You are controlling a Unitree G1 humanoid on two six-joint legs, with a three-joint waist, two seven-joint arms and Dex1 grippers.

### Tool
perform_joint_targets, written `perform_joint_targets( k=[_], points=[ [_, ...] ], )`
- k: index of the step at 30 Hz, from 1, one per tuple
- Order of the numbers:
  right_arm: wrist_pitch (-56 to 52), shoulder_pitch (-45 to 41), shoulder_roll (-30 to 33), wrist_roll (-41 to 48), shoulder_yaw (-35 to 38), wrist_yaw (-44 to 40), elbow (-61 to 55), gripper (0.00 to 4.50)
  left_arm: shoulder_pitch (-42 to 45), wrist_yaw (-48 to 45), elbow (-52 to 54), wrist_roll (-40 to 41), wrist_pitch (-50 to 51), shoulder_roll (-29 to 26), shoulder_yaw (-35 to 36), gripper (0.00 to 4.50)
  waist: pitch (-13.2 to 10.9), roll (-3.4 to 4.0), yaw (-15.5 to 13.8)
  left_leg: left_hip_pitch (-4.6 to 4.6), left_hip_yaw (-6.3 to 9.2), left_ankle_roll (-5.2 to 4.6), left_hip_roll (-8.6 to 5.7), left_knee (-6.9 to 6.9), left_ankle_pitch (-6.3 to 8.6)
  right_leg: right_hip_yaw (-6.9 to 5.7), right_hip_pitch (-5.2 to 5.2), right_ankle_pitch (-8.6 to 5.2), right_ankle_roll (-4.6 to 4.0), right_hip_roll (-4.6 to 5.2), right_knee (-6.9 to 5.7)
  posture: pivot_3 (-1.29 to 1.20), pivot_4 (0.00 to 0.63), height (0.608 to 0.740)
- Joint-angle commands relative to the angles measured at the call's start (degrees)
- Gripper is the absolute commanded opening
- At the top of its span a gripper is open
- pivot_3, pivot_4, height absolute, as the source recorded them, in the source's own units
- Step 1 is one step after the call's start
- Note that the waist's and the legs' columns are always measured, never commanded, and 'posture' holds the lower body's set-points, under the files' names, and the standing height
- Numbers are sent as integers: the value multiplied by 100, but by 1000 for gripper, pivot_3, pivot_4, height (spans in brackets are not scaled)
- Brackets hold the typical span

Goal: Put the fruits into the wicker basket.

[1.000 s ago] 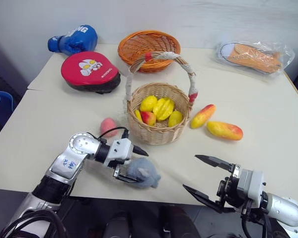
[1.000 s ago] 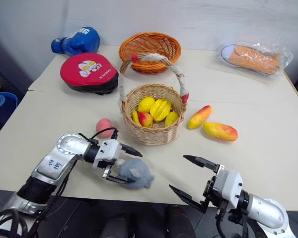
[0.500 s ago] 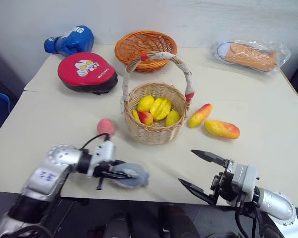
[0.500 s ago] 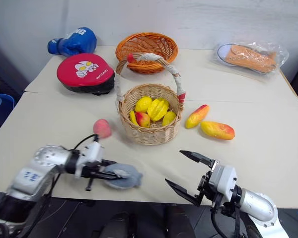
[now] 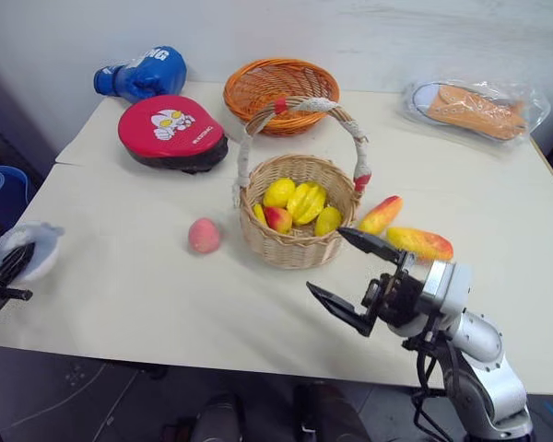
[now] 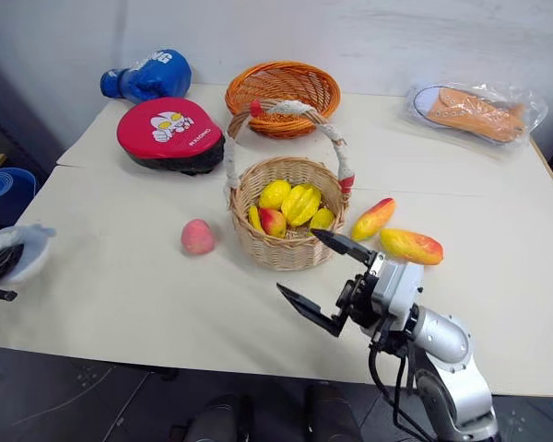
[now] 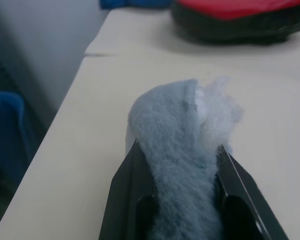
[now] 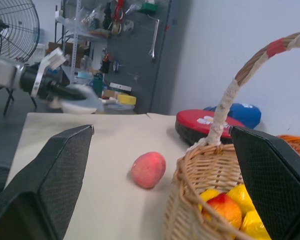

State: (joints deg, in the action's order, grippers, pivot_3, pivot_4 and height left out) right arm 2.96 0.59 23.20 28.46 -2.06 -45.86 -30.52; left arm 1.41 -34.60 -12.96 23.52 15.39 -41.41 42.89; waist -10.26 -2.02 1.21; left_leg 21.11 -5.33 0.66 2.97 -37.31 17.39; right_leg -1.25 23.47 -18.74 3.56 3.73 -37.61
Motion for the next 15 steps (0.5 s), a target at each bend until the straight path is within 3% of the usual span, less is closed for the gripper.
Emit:
perform_joint_targets(
  k=[1, 2, 3, 7, 12, 15],
  points=[
    [237, -123, -142, -130, -43, 50, 174, 4500, 513, 628, -447, -192, -337, 27, -75, 762, 15, -26, -12, 1, 1, 0, 0, 1, 1, -3, 1, 0, 0, 1, 1, 0, 150, 740],
    [258, -167, -185, -170, -87, 53, 236, 4500, 610, 692, -481, -138, -219, 63, -115, 762, 24, -40, 5, 2, 1, 1, 1, 3, 0, -4, 2, 0, 0, 0, 2, 0, 150, 740],
    [286, -199, -215, -209, -126, 32, 281, 4500, 672, 715, -495, -97, -134, 89, -165, 1382, 28, -47, 26, 2, 0, 2, 3, 4, 1, -5, 2, 0, 0, 0, 2, 0, 150, 740],
    [390, -229, -219, -280, -173, -46, 397, 4500, 801, 772, -513, 57, 97, 88, -216, 2646, 28, -47, 79, -3, -4, 4, 3, 11, 2, -4, 3, 0, 0, 3, 1, 0, 150, 740],
    [422, -97, -80, -269, -38, -116, 444, 4500, 827, 576, -665, 414, 678, -394, 108, 4256, 28, -48, 88, -2, -5, 11, 7, 13, -1, -7, 8, 0, 0, 0, -3, 0, 150, 740],
    [368, 66, 88, -195, 53, -184, 393, 4500, 661, -70, -981, 287, 549, -1059, 29, 4454, 28, -47, 89, -4, -7, 13, 10, 14, -1, -6, 12, -1, -2, 0, -2, 0, 150, 740]
  ],
)
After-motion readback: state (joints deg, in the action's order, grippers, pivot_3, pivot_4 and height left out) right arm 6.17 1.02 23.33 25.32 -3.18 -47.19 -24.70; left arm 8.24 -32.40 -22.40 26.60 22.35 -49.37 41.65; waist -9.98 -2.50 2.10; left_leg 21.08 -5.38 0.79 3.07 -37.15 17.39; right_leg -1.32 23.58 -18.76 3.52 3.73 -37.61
